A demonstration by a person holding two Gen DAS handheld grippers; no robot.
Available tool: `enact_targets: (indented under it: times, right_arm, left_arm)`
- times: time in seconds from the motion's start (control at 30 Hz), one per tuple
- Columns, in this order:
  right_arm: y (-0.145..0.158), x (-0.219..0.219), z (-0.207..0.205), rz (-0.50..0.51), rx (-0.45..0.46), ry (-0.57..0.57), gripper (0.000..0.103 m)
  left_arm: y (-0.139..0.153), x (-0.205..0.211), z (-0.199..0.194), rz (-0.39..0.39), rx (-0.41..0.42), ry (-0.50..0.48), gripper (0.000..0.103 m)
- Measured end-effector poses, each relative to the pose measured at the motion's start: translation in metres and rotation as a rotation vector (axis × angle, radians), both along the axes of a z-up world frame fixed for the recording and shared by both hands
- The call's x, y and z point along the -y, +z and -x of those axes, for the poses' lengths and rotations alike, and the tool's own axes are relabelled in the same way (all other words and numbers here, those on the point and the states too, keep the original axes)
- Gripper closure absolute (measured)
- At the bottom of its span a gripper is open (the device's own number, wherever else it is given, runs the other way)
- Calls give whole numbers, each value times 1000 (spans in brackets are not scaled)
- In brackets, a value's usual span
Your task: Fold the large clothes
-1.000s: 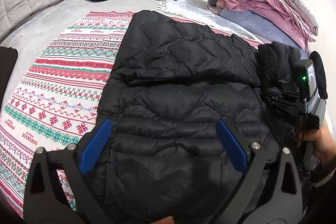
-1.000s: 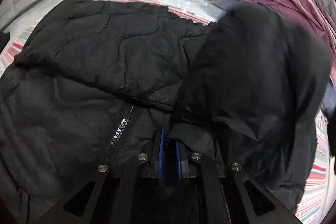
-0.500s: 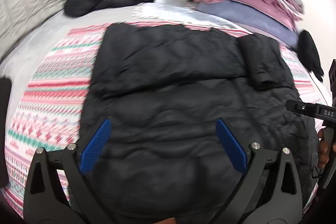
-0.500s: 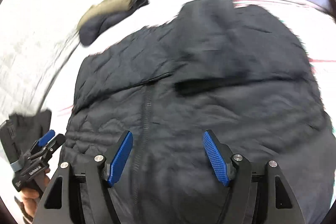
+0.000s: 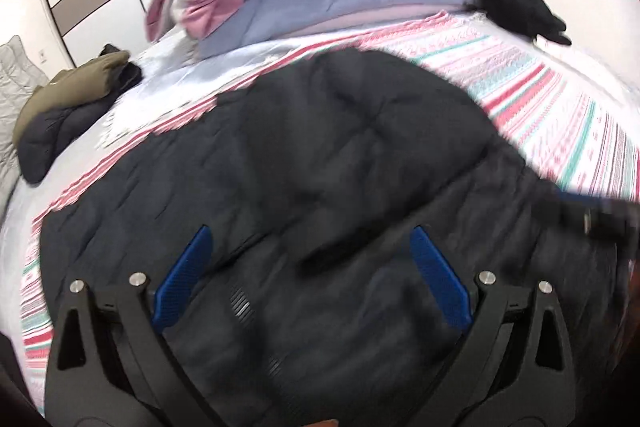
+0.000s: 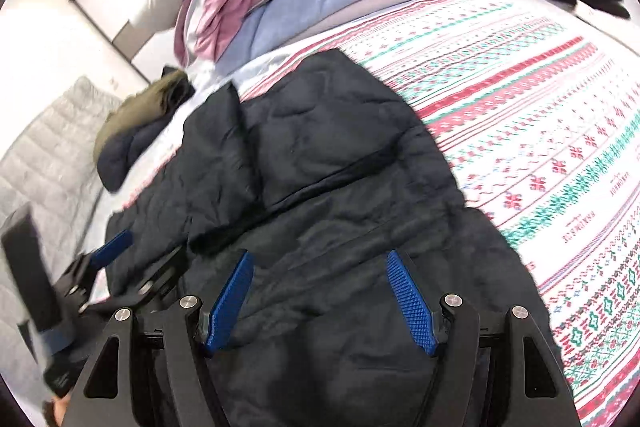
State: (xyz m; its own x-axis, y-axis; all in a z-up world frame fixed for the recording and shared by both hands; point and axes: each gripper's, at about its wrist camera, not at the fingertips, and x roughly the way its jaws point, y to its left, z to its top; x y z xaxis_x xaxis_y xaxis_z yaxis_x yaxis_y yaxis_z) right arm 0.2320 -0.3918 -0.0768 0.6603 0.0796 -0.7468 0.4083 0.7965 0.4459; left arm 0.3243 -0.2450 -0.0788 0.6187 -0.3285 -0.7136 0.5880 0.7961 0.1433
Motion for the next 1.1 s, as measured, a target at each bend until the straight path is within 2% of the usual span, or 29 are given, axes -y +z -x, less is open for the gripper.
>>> enact_targets:
  times: [0.13,0.23,0.27,0.3,0.33,0.37,0.4,0.53,0.63,0.7,0.77,0.83,0.87,0.97,1.1]
  right_arm:
    - [-2,10,3,10,-7,-33,32]
    - [-5,16,7,0,-23,-47,32]
    - [-5,15,8,9,-27,-43,32]
    - [-4,12,7,24,-31,-39,32]
    - [-4,9,5,39,-34,-36,32]
    - [-4,6,3,45,-34,-31,32]
    - [-4,4,1,49,-32,-23,32]
    - [-9,1,-3,39,-33,-14,32]
    - [-13,-2,-8,36,-42,-4,32]
    - [-13,-5,-10,50,-45,2,32]
    - [-12,-7,-12,55,-46,8,32]
    - [-12,-9,-14,53,-46,11,32]
    - [-12,-9,-15,53,-48,13,32]
    - [-12,-11,-20,64,-54,12,32]
    - [-14,-16,-24,70,-63,21,32]
  left_arm:
    - [3,30,-20,102,-78,10,4]
    - [-18,52,-41,91,-163,56,7]
    - [-25,54,-48,68,-174,86,23]
    - [-30,54,-49,44,-168,108,51]
    - [-32,51,-50,21,-159,120,62]
    - [-28,44,-51,25,-149,123,79]
    - [-21,30,-51,61,-146,122,86]
    - [9,-49,-52,201,-112,193,89]
    - [13,-119,-62,230,-102,314,89]
    - [4,-158,-74,144,-77,437,89]
    - [-10,-191,-88,-1,-65,573,84]
    - [-20,-214,-95,-58,-89,649,82]
    - [-21,-230,-94,-27,-105,674,80]
    - [-10,-242,-83,130,-97,658,62]
    - [11,-216,-72,223,-53,534,60]
